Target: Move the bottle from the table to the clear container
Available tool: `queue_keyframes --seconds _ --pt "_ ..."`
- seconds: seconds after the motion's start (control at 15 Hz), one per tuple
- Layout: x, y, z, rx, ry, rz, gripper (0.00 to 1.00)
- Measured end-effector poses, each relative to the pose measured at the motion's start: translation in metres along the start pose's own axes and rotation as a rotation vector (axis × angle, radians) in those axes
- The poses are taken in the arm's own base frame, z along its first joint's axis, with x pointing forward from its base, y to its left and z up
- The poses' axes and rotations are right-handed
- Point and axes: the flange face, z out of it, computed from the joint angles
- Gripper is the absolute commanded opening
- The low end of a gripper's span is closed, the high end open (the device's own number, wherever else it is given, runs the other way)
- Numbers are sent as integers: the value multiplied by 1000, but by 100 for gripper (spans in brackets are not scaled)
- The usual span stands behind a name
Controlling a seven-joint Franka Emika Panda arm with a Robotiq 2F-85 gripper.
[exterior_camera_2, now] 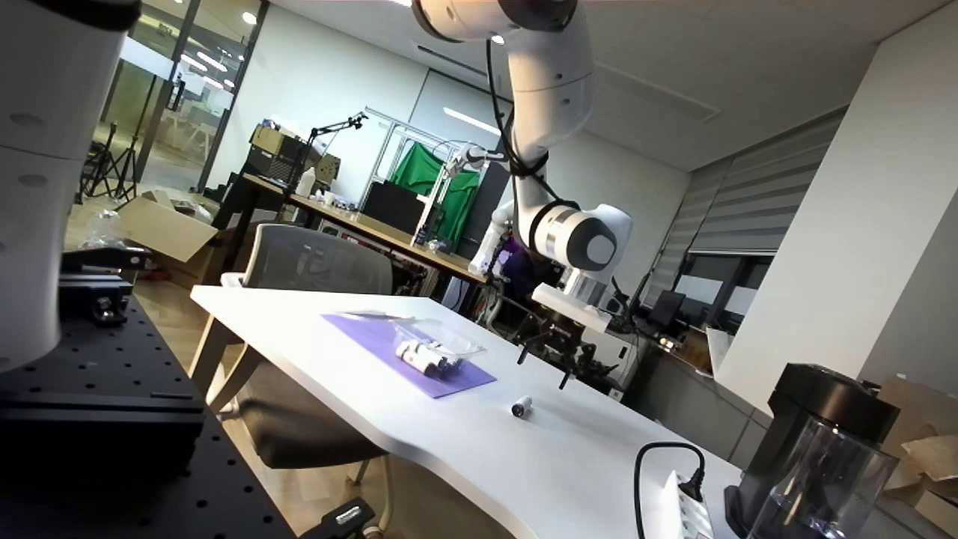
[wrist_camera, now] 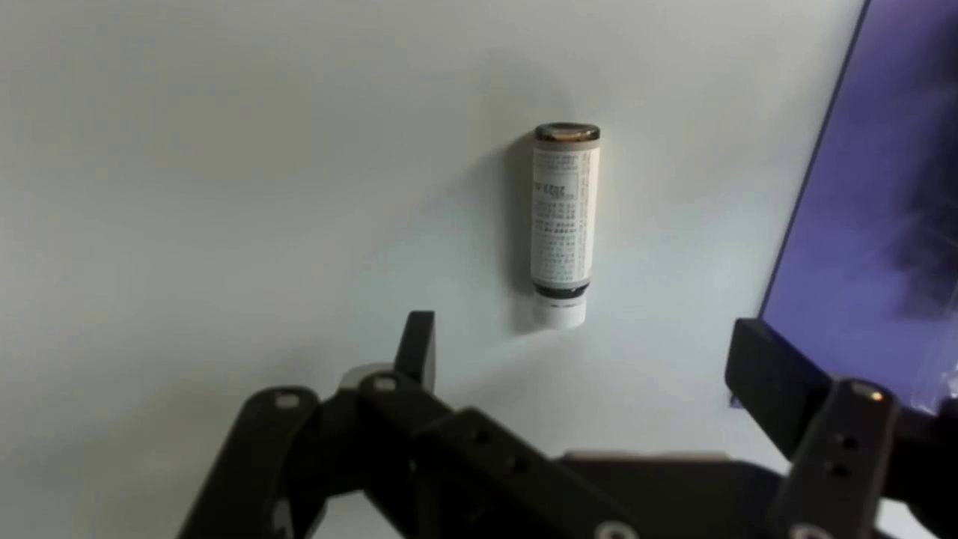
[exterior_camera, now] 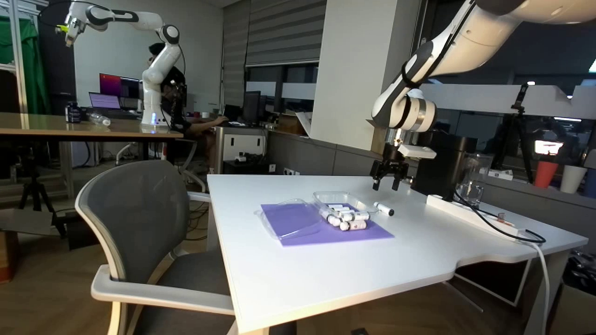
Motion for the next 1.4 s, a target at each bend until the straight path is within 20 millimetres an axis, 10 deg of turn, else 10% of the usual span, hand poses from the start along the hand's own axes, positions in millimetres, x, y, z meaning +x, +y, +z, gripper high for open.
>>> queue_keyframes --seconds 1.07,1.13,1.4 --pt "9 -15 47 -11 -140 143 100" --pt "9 -15 49 -9 -142 130 75" --pt "10 -14 52 -16 -124 58 53"
